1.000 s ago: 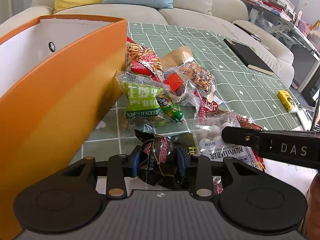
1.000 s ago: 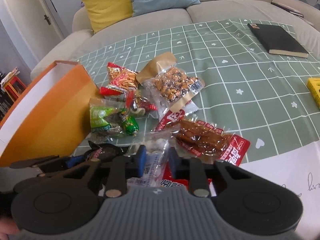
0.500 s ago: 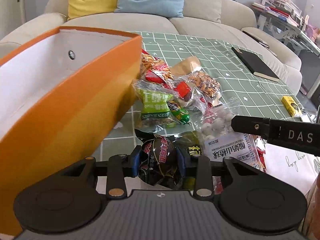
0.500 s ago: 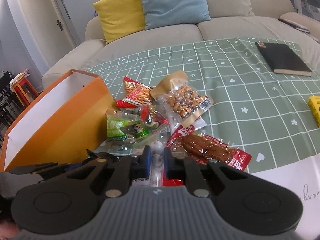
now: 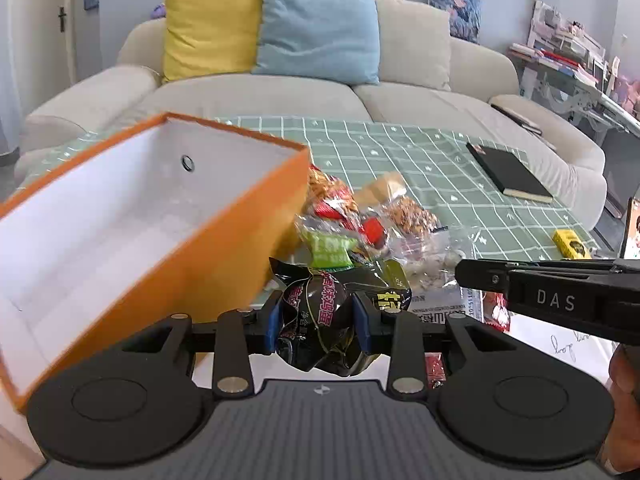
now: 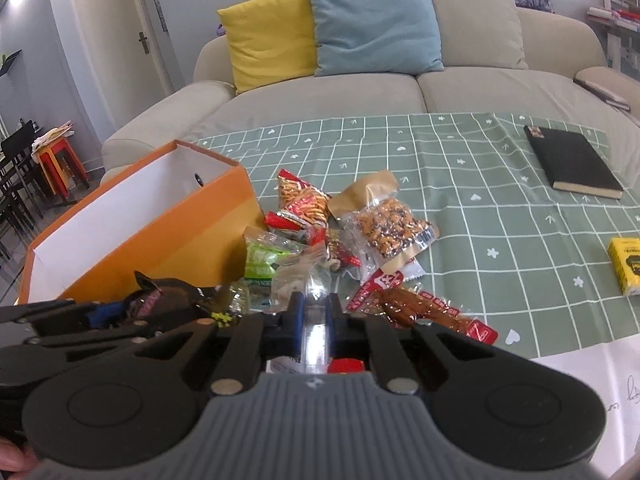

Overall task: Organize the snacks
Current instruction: 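Carry both packs over the orange box and open both tools to drop them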

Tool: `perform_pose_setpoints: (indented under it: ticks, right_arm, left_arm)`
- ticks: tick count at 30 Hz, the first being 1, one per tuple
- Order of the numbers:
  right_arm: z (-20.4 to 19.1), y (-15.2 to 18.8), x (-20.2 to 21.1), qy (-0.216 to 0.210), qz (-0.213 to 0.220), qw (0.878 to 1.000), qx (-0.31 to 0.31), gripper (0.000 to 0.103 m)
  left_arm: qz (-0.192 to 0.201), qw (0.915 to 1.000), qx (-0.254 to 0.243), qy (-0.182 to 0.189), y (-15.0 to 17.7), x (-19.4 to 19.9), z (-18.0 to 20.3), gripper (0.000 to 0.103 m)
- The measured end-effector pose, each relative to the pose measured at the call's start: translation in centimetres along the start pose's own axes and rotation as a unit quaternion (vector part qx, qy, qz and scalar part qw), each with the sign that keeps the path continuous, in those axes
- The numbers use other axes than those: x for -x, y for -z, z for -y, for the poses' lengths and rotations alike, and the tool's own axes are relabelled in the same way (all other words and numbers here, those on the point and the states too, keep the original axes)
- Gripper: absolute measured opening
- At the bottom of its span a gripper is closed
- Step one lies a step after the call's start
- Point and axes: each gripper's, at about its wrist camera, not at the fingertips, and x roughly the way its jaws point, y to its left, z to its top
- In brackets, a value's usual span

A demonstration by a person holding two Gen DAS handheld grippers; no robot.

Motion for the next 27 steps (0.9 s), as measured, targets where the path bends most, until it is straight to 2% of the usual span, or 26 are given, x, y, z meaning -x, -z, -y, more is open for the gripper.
perform_pose_setpoints:
  ticks: [8,15,24,27]
  right_arm:
    - [-2.0,-2.0,3.1,-0.021,0.036,0.999,0.022,0.006]
    - [-5.5,-5.2,4.9,-0.067,0.076,0.993,0.061,0.006]
    - [-11.1,-9.3,2.8,-0.122,0.091,0.981,0.117,0.006]
    - [-13.1,-10.6,0.9,-0.135,0.086,0.977,0.138,0.006]
  left_arm:
    - [0.033,0.999,0.023,-0.017,-1.8,3.6,-1.7,0.04]
    - [0.051,0.9959,0.053,-0.052,-4.2,6.4,-4.2,0.04]
    - [0.021,0.9906,0.073,-0.114,-6.5,6.0,-8.8,0.04]
    - [0.013,0.9896,0.076,-0.121,-6.9,5.5,-10.2,0.04]
